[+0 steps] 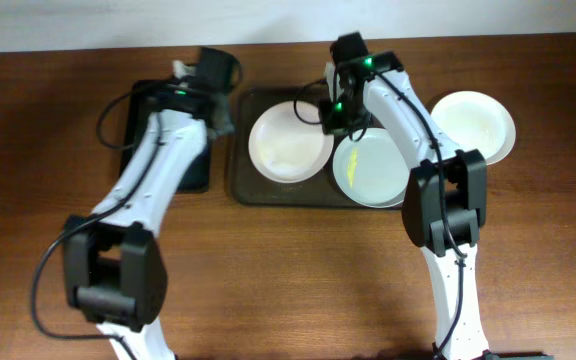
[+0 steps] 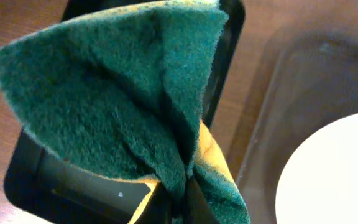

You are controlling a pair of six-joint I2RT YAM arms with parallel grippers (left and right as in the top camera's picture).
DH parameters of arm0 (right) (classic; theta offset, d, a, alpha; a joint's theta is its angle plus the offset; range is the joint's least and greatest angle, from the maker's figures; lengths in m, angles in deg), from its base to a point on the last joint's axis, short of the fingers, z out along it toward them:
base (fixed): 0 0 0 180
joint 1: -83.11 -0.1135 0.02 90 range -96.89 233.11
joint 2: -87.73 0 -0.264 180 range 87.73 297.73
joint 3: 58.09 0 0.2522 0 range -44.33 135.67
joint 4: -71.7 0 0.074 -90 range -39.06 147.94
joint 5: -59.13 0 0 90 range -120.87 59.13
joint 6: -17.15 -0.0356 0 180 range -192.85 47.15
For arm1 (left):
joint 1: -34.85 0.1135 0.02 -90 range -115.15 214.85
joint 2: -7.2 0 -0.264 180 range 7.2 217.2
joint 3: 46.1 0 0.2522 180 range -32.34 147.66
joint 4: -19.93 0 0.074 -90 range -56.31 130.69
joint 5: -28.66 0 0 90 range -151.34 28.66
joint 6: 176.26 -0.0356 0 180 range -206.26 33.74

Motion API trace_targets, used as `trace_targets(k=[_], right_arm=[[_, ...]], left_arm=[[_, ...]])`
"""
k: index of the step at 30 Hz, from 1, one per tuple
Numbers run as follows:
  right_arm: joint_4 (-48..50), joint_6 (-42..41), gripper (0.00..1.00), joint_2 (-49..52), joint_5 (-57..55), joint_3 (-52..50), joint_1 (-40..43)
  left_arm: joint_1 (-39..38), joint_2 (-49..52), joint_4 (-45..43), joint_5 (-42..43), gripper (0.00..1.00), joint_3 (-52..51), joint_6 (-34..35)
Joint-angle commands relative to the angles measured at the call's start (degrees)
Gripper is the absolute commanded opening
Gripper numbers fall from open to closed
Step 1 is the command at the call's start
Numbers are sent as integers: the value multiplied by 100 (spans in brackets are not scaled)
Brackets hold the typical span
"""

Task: Clean dirty plates on tray and stack at the side
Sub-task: 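Lift the pink plate with the right gripper and carry it right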

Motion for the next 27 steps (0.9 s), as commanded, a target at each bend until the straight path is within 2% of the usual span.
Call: trace_targets(k=[1, 6, 12, 18, 27], right_arm=[[-214, 468, 4, -671, -1329, 857, -240], [-354, 981, 4, -732, -3814, 1709, -905], [57, 2004, 4, -730, -6736, 1878, -1989], [468, 2951, 4, -730, -7768, 1878, -2437], [531, 3099, 4, -730, -7971, 1878, -2433]], left_arm=[[511, -188, 72, 1241, 0, 92, 181], [870, -186, 343, 1537, 0, 87, 166], [909, -186, 472, 1534, 0, 87, 166], [909, -186, 538, 1534, 0, 87, 166], [909, -186, 553, 1534, 0, 87, 166]])
